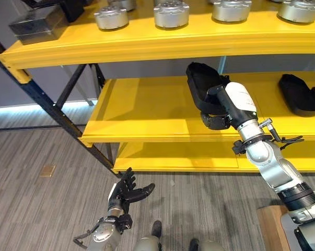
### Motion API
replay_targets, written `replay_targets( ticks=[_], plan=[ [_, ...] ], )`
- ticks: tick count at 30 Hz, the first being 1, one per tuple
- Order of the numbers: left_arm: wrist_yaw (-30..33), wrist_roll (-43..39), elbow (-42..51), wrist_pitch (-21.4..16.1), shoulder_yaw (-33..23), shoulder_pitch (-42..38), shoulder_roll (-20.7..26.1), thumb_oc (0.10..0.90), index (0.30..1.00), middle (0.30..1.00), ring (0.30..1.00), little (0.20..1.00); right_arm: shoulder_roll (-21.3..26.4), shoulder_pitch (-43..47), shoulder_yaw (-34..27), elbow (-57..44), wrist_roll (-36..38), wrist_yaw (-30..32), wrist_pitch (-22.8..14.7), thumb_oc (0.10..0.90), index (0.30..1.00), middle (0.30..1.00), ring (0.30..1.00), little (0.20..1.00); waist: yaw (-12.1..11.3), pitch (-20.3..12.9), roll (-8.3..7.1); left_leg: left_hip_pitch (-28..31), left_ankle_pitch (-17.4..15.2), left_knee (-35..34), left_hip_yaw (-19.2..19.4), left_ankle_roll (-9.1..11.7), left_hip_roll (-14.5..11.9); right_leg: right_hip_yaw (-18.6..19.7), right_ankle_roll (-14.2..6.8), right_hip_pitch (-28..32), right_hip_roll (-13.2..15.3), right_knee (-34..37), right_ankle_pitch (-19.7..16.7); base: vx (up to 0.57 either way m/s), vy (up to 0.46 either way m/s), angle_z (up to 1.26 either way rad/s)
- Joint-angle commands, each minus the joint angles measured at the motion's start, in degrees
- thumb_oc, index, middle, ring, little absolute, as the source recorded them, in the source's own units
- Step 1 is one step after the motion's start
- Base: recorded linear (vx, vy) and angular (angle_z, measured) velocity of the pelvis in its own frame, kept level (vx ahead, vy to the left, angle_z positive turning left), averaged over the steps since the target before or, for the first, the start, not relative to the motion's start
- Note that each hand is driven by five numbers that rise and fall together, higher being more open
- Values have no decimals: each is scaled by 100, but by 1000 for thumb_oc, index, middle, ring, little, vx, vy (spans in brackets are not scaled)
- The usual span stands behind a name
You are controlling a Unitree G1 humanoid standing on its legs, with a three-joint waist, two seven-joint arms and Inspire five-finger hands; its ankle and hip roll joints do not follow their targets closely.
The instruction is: Move parts from the plastic box to the shelf.
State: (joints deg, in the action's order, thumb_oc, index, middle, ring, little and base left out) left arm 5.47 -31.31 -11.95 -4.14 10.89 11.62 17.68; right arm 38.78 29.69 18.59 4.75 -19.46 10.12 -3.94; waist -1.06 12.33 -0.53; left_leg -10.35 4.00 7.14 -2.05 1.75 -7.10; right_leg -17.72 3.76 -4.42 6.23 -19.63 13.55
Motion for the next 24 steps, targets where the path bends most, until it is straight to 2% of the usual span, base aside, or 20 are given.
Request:
replay_targets(
  ticks=[1,2,4,5,7,8,14,17,24],
  plan=[
    [-109,-41,540,-418,-34,-261,236,900,1000,1000,1000,1000,263,730,-619,-673,28,620,-359,400,300,300,300,300,-25,-245,-106,-314,779,-1044,568,611,-723,574,-755,783,-120,1332,-535,283,177,72],
    [-103,-20,547,-434,-49,-283,239,900,1000,1000,1000,1000,237,742,-612,-695,-14,609,-348,400,300,300,300,300,-87,-252,-47,-321,869,-1108,586,645,-743,607,-790,876,-136,1321,-465,163,102,38],
    [-94,-64,575,-445,-98,-244,219,900,1000,1000,1000,1000,156,737,-572,-759,-81,562,-343,400,300,300,300,300,-122,-279,16,-137,802,-1123,606,624,-798,685,-810,916,-153,1242,-392,218,171,-17],
    [-67,-52,602,-460,-175,-174,202,900,1000,1000,1000,1000,-21,705,-536,-738,-148,539,-348,400,300,300,300,300,-198,-377,60,-43,945,-1092,566,670,-808,786,-827,1084,-142,1242,-284,346,249,-38],
    [-62,-39,629,-468,-207,-156,215,900,1000,1000,1000,1000,-71,696,-547,-731,-150,535,-352,400,300,300,300,300,-246,-399,7,-50,913,-914,656,674,-793,799,-840,1181,-89,1266,-276,244,149,-54],
    [-39,-21,640,-486,-228,-177,266,900,1000,1000,1000,1000,-190,716,-547,-738,-146,546,-344,400,300,300,300,300,-358,-430,-106,-206,782,-495,675,624,-729,813,-900,1332,71,1346,-278,145,86,-44],
    [96,-34,655,-482,-207,-281,392,900,1000,1000,1000,1000,-399,876,-474,-763,-173,567,-239,400,300,300,300,300,-498,-509,-342,-494,401,28,758,457,-499,823,-1095,1446,451,1674,-446,137,121,-9],
    [181,-33,692,-489,-228,-364,461,900,1000,1000,1000,1000,-462,1060,-368,-712,-171,560,-179,400,300,300,300,300,-524,-533,-456,-654,276,186,765,402,-418,813,-1167,1379,543,1755,-538,87,72,7],
    [212,-52,804,-504,-287,-315,470,900,1000,1000,1000,1000,-595,1284,-156,-688,-169,468,-188,400,300,300,300,300,-585,-542,-568,-819,-33,575,785,274,-325,797,-1294,1393,674,1843,-665,76,38,-2]
  ],
)
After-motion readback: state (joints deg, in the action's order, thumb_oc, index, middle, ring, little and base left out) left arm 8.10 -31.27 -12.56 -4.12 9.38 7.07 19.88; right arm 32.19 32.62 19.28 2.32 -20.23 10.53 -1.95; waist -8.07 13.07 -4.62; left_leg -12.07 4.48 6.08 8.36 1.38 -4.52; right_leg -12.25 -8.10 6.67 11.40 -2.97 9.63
